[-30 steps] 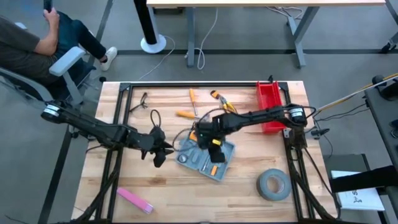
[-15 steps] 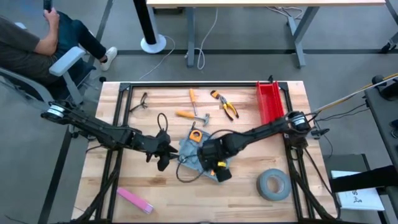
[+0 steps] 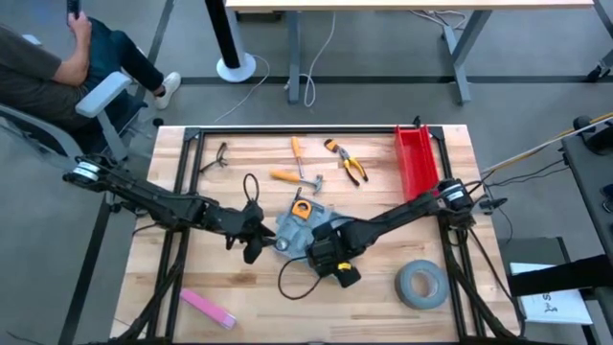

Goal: Prefit tool cases
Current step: Remove the bottom yellow screwdriver bit set from the gray pre-fit tool case

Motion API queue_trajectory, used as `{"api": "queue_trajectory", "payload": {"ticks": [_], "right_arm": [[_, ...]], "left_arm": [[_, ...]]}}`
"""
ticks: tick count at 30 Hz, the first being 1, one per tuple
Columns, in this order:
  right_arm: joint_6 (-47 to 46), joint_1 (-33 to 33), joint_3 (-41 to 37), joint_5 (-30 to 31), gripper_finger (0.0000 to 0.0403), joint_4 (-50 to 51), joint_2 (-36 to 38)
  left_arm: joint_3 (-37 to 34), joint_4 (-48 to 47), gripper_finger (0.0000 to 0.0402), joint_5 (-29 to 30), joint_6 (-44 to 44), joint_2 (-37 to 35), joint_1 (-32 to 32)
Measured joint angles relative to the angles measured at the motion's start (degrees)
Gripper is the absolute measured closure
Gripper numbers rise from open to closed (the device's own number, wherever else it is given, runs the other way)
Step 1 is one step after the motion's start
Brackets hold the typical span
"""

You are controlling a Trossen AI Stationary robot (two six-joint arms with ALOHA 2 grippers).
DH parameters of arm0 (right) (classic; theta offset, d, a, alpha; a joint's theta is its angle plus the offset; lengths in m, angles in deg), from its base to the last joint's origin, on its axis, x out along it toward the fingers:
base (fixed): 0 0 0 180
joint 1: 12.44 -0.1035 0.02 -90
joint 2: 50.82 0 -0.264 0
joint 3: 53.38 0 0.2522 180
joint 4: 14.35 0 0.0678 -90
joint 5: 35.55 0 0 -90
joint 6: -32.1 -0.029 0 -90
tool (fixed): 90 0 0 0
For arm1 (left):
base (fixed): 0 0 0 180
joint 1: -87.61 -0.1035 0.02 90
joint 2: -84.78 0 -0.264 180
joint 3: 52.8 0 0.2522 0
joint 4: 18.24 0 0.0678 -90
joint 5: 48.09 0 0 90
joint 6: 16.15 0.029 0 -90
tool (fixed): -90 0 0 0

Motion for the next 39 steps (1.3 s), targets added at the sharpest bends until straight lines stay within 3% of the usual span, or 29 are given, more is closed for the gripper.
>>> {"api": "queue_trajectory", "payload": {"ticks": [19, 23, 31, 39], "right_arm": [[4.87, -0.45, -0.22, 0.04, 0.0206, -1.13, -5.52], [4.80, -0.18, -0.24, 0.28, 0.0236, -1.26, -5.44], [5.82, 0.24, -0.28, 0.33, 0.0340, -1.40, -5.38], [5.40, 0.73, 2.01, 0.50, 0.0326, -0.18, -5.42]], "left_arm": [[0.81, -1.14, 0.0264, -1.49, -0.22, -0.20, -0.02], [0.81, -1.31, 0.0264, -1.49, -0.22, -0.20, -0.02], [0.79, -1.45, 0.0264, -1.54, -0.22, -0.22, -0.02], [0.79, -1.47, 0.0264, -2.17, -0.22, -0.24, 0.02]]}}
